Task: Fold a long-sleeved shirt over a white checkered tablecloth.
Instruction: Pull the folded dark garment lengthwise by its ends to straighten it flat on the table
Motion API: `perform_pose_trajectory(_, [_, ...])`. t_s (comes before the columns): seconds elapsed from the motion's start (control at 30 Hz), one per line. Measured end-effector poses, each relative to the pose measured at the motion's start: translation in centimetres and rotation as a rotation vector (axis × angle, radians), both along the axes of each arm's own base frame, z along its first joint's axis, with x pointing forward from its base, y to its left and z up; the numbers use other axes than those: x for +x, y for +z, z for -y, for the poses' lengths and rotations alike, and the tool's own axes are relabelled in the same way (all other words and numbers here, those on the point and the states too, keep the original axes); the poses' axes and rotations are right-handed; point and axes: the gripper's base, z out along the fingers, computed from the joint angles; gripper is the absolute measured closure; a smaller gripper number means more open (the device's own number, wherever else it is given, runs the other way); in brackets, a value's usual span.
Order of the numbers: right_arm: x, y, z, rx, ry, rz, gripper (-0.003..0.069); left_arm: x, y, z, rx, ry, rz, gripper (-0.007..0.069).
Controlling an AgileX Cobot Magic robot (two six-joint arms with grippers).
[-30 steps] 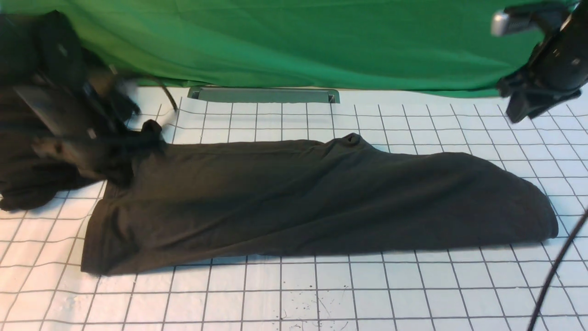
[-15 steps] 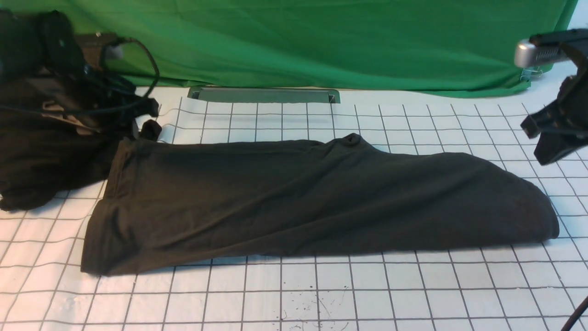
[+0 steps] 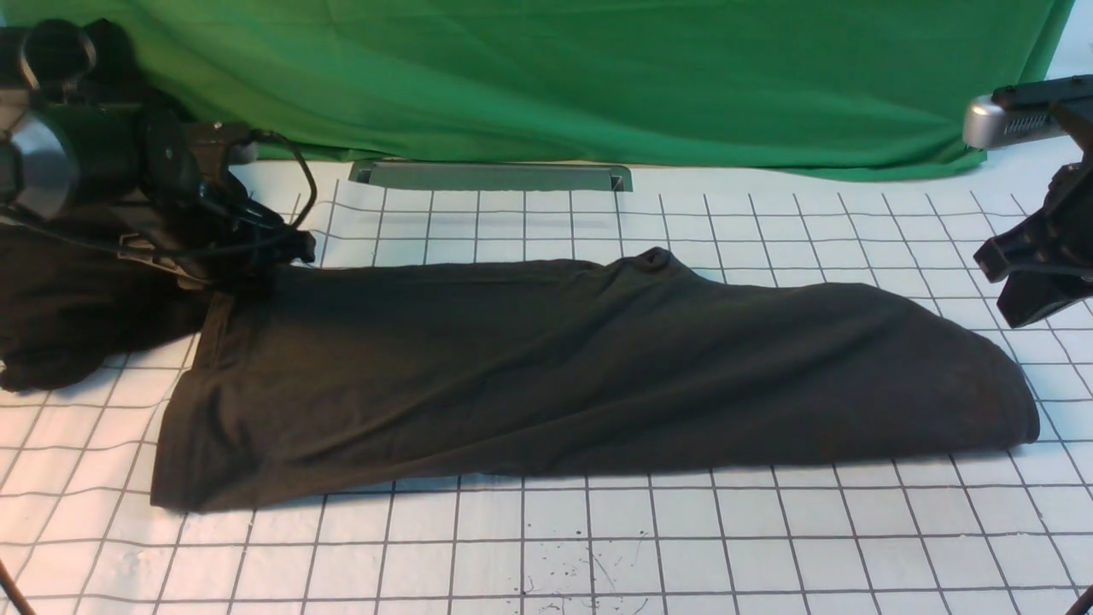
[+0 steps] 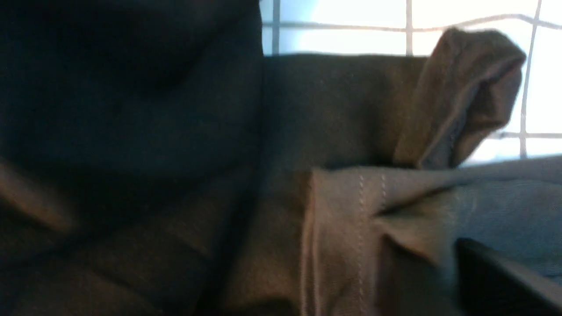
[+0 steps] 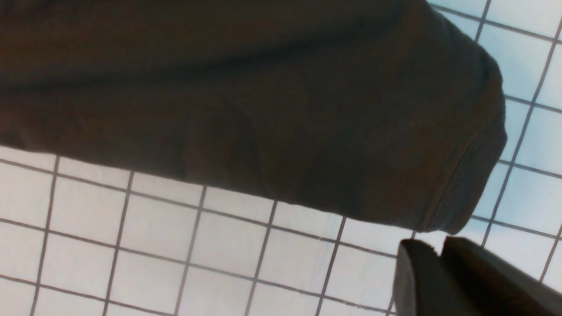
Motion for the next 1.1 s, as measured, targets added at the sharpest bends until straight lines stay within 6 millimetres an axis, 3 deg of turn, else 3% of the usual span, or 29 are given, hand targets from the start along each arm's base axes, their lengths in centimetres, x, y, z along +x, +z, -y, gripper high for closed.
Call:
perform_pose_trajectory(0.07, [0.0, 0.0, 0.0, 0.0, 0.0, 0.0, 0.0588, 0.3, 0.9, -0.1, 0.019, -0.008, -0.006, 0.06])
perform_pose_trajectory(0.3, [0.0, 0.0, 0.0, 0.0, 0.0, 0.003, 0.0586, 1.5, 5.8, -0.4, 0.08, -0.045, 0.052, 0.0617])
perform_pose_trajectory(0.4, [0.0, 0.0, 0.0, 0.0, 0.0, 0.004, 0.0585, 1.7, 6.4, -0.5, 0.105, -0.058, 0.075, 0.0617])
perform_pose_trajectory(0.63, [0.1, 0.0, 0.0, 0.0, -0.001, 0.006, 0.0566, 2.3, 4.7, -0.8, 0.164, -0.086, 0.053, 0.0604])
perform_pose_trajectory(0.8, [0.1, 0.0, 0.0, 0.0, -0.001, 0.006, 0.0497, 2.4, 4.5, -1.2, 0.221, -0.1, 0.045, 0.0473])
perform_pose_trajectory(0.83, [0.0, 0.0, 0.0, 0.0, 0.0, -0.003, 0.0445, 2.2, 5.1, -1.4, 0.234, -0.081, 0.044, 0.0393])
perform_pose_trajectory(0.9, [-0.1, 0.0, 0.0, 0.0, 0.001, -0.009, 0.0412, 2.1, 5.7, -1.5, 0.236, -0.066, 0.047, 0.0348])
perform_pose_trajectory(1.0, [-0.2, -0.1, 0.2, -0.022, 0.005, -0.028, 0.0317, 1.3, 9.0, -1.7, 0.222, -0.008, 0.038, 0.0235])
perform_pose_trajectory(1.07, [-0.3, -0.2, 0.4, -0.039, 0.006, -0.029, 0.0302, 0.9, 10.0, -1.5, 0.198, 0.006, 0.034, 0.0231])
perform_pose_trajectory(1.1, [-0.3, -0.6, 0.8, -0.051, -0.004, -0.032, 0.0293, 0.0, 11.6, -1.4, 0.17, 0.007, 0.016, 0.0259])
